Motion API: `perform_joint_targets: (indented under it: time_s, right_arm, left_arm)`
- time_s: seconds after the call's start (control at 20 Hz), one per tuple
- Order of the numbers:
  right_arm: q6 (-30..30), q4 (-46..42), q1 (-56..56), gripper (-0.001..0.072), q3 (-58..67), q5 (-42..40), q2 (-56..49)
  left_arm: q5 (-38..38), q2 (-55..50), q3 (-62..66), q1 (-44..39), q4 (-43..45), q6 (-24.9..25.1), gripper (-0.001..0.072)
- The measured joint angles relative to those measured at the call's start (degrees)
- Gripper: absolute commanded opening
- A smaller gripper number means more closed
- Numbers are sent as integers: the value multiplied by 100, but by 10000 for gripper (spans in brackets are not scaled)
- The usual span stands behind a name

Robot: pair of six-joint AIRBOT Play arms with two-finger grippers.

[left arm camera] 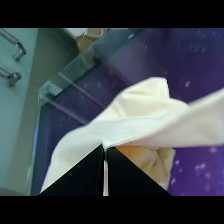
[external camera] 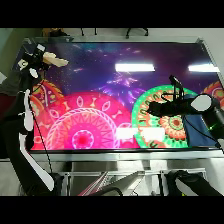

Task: Fold the shirts.

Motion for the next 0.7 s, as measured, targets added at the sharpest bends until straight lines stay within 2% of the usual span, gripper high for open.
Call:
perform_joint_targets:
  time_s: [0.15, 0.3, 0.5, 0.6, 0.7]
  right_arm:
    - [0, 0, 0, 18, 0, 0, 0]
    - [0, 2, 0, 19, 0, 0, 0]
    - [0, 0, 0, 18, 0, 0, 0]
    - [0, 0, 0, 18, 0, 2, 0]
    - [0, 0, 0, 18, 0, 0, 0]
  left_arm:
    - [-1582, 704, -33, -291, -22, -640, 7]
    - [-3539, 1252, -44, -662, -490, -975, 7]
    - [-5713, 1652, -48, -1134, -2356, -1320, 8]
    - [-6402, 1709, -48, -1405, -3237, -1696, 8]
    - [-6887, 1687, -48, -1733, -3740, -2151, 8]
